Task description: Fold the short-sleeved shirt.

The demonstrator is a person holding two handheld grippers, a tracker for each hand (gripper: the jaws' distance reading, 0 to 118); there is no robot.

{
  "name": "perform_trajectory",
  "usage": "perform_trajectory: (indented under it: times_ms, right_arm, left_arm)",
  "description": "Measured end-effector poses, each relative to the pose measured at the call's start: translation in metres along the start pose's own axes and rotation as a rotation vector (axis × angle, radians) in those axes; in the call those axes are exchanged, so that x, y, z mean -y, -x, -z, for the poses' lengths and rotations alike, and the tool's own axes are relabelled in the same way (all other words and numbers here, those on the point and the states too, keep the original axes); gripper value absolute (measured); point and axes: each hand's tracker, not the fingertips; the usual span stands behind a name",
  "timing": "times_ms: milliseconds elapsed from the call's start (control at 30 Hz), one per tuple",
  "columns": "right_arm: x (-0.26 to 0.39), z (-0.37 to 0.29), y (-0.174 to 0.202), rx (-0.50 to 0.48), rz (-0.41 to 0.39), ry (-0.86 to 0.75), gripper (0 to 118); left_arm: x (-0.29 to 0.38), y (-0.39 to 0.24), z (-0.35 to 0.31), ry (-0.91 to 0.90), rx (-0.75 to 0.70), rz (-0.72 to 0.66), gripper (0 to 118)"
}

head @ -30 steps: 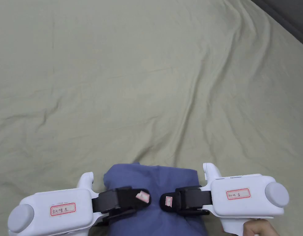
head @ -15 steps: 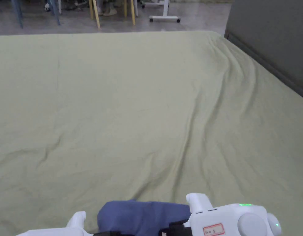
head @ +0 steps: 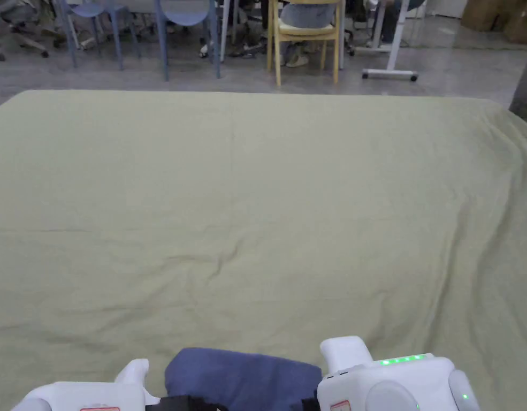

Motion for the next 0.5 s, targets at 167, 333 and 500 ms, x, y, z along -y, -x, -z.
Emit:
perform_trajectory:
  times_ms: [167, 333, 500]
  right_arm:
    - [-0.017, 0.013, 0.077, -0.050, -0.111, -0.020, 3]
    - [-0.019, 0.031, 0.138, -0.070, -0.106, -0.035, 3]
    - [-0.015, 0.047, 0.170, -0.107, -0.124, -0.011, 3]
  left_arm:
    - [-0.008, 0.048, -0.085, -0.045, -0.117, 0.002, 29]
    - [-0.029, 0.096, -0.153, -0.047, -0.332, 0.018, 29]
    - [-0.029, 0.137, -0.189, -0.103, -0.294, -0.070, 29]
